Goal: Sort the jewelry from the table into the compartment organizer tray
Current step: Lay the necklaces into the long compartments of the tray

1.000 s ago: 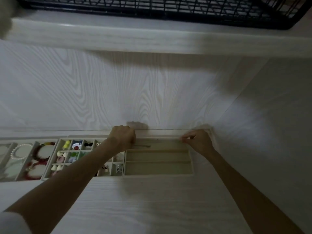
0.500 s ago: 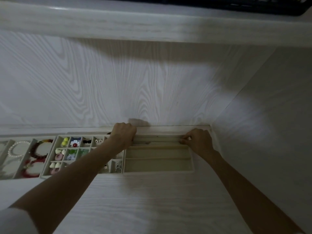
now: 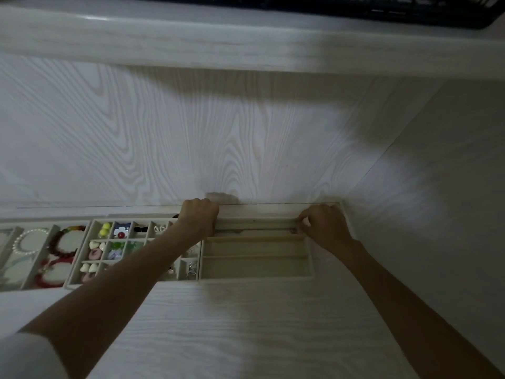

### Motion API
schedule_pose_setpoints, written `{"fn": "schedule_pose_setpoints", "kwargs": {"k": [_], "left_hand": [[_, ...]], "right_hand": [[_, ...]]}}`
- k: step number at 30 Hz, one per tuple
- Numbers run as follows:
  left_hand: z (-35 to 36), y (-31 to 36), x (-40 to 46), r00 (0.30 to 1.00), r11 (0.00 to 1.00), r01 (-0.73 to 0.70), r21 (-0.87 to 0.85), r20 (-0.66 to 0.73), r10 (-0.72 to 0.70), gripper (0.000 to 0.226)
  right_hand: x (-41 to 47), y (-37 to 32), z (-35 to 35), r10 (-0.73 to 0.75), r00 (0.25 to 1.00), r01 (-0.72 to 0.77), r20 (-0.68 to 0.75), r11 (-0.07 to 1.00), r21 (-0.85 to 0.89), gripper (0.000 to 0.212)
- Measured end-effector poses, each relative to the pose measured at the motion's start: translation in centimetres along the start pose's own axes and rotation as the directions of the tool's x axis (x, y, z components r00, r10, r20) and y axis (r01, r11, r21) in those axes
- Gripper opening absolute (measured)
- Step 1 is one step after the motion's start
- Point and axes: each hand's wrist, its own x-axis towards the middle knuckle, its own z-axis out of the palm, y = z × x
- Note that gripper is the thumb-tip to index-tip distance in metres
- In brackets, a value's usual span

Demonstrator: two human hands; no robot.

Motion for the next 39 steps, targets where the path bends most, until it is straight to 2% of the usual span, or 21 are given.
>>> {"fn": "schedule_pose_setpoints", "kwargs": {"k": [3, 6, 8, 10, 13, 20, 33, 39], "left_hand": [[0.1, -0.6, -0.5, 1.000, 0.998, -0.017, -0.055, -0.023, 0.016, 0.023], [0.2, -1.4, -1.4, 0.987, 0.986, -0.130, -0.105, -0.105, 0.119, 0.028], [0.4, -1.9, -2.3, 0.959, 0.963, -0.259, -0.071, -0.135, 0.248, 0.037], [0.5, -2.4, -3.0, 0.931, 0.937, -0.346, 0.036, -0.110, 0.348, 0.043], [0.8, -2.8, -3.6, 0.924, 0.920, -0.368, 0.138, -0.060, 0.378, 0.047], [1.4, -3.4, -3.9, 0.926, 0.904, -0.376, 0.204, 0.048, 0.374, 0.049], [0.8, -2.2, -3.3, 0.931, 0.899, -0.352, 0.261, -0.005, 0.366, 0.039], [-0.1, -1.7, -3.1, 0.938, 0.903, -0.343, 0.258, 0.052, 0.342, 0.038]], "right_hand": [[-0.6, 0.8, -0.3, -0.162, 0.987, 0.163, 0.015, 0.980, -0.118, 0.026], [-1.8, 1.6, 0.1, -0.307, 0.951, 0.297, 0.019, 0.901, -0.317, 0.047], [-2.5, 1.7, 0.4, -0.339, 0.939, 0.334, 0.058, 0.860, -0.387, 0.059], [-2.9, 1.7, 0.7, -0.338, 0.936, 0.347, 0.098, 0.842, -0.414, 0.068], [-3.1, 1.8, 0.9, -0.325, 0.937, 0.348, 0.129, 0.824, -0.447, 0.073], [-3.2, 2.0, 1.1, -0.329, 0.937, 0.346, 0.119, 0.822, -0.452, 0.068], [-2.4, 1.4, 1.4, -0.378, 0.926, 0.339, -0.004, 0.835, -0.434, 0.059], [-2.2, 1.4, 1.1, -0.386, 0.921, 0.329, -0.042, 0.834, -0.443, 0.052]]}}
